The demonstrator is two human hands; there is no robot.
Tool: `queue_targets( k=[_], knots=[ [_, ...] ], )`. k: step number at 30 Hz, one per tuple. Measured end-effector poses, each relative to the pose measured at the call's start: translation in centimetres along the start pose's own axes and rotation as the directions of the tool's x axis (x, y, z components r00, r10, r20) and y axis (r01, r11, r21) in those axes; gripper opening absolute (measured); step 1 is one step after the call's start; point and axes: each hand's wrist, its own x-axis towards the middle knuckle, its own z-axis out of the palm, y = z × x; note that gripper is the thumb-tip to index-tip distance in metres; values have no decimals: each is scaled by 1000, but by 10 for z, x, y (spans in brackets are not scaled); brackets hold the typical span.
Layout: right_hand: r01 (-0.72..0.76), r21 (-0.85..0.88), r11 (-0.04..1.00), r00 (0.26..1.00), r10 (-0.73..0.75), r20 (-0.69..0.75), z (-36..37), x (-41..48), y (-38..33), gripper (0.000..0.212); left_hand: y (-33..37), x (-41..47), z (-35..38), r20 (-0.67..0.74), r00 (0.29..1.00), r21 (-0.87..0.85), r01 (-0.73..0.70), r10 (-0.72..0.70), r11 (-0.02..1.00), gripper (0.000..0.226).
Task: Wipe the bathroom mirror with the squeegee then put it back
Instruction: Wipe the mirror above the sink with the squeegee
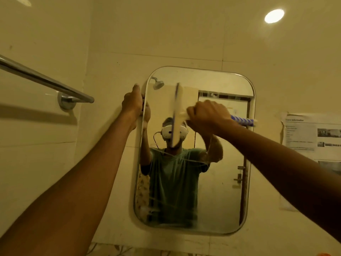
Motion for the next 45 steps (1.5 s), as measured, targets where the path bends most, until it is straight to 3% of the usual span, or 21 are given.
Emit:
queue_targets(
  k=[3,8,11,15,19,25,30,35,38,43,45],
  knots=[
    [-20,-110,994,997,28,68,-10,-29,41,31,-1,2,2,-21,999,28,-29,30,999,58],
    [-238,-37,970,970,240,48,-36,-56,75,38,1,6,-2,10,999,66,-37,37,997,57],
    [-190,-11,982,982,190,5,-40,-40,59,41,10,8,-2,33,998,31,-55,54,998,58],
    [-20,-40,999,1000,19,-20,-32,12,-1,43,25,8,2,-3,996,-41,-92,92,995,53],
    [9,61,998,988,0,-156,-26,58,-54,46,28,7,6,-17,999,-68,-49,48,996,51],
    [33,-50,998,995,-38,-91,-36,52,-18,37,25,12,5,-27,999,-70,-45,43,997,52],
    [-162,-91,983,985,156,-69,-50,0,66,33,22,12,8,-49,997,-49,-69,67,996,46],
    [-370,118,921,922,380,-73,-50,-27,105,40,23,4,11,-84,994,-17,-73,71,997,52],
    [-336,124,934,931,349,-109,-51,-24,82,41,20,-2,13,-112,989,26,-94,96,995,46],
    [-114,60,992,987,120,-109,-44,18,4,31,17,-1,18,-152,975,126,-144,163,981,41],
    [-126,134,983,980,145,-137,-40,36,-6,34,16,1,17,-158,972,142,-152,174,978,42]
  ],
)
